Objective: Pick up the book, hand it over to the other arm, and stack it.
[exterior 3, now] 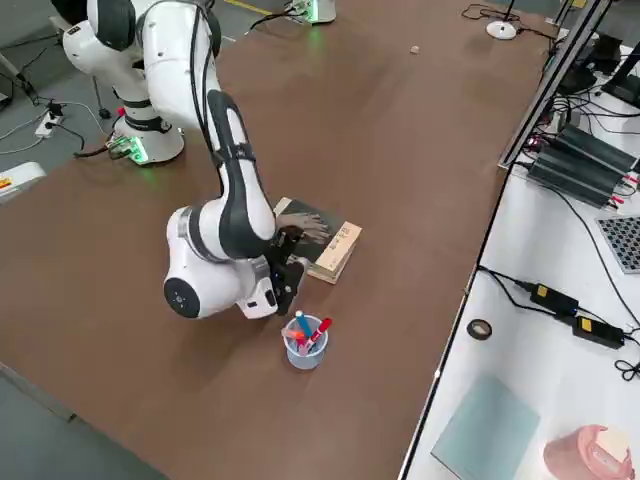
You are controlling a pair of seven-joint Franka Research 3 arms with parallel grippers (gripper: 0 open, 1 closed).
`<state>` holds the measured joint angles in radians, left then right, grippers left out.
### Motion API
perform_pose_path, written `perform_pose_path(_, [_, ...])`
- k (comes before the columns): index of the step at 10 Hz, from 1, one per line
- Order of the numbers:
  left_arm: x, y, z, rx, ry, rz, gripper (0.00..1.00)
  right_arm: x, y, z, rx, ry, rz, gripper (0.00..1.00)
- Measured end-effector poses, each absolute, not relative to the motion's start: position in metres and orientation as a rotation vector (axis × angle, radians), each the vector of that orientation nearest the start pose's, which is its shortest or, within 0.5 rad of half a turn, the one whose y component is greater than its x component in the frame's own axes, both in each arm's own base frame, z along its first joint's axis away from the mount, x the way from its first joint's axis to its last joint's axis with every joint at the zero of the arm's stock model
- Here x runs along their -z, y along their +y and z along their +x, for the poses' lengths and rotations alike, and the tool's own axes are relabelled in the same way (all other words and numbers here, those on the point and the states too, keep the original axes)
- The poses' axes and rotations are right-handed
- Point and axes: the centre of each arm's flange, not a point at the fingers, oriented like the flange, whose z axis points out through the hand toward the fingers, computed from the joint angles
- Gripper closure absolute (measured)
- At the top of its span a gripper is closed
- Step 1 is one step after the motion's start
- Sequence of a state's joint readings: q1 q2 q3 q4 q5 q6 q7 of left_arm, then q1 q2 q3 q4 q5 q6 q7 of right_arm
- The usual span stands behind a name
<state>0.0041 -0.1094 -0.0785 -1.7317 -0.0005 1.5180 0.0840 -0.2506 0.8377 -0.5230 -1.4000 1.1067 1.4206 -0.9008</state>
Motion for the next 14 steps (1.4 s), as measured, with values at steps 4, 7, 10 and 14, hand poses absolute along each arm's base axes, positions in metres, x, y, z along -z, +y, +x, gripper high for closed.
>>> perform_pose_path(4, [-0.604,-0.04,0.51,-0.161,0.247,-3.12,0.0,-0.316,-0.309,0.608,0.029,0.185,-2.257,0.11])
perform_pose_path(7, [-0.61,-0.042,0.509,-0.14,0.253,-3.12,0.0,-0.358,-0.276,0.623,-0.004,0.178,-2.338,0.1])
perform_pose_path(10, [-0.618,-0.042,0.509,-0.114,0.251,-3.121,0.0,-0.371,-0.25,0.642,0.007,0.167,-2.454,0.09])
perform_pose_path(14, [-0.623,-0.027,0.511,-0.095,0.214,-3.126,0.0,-0.385,-0.202,0.667,-0.005,0.188,-2.621,0.08])
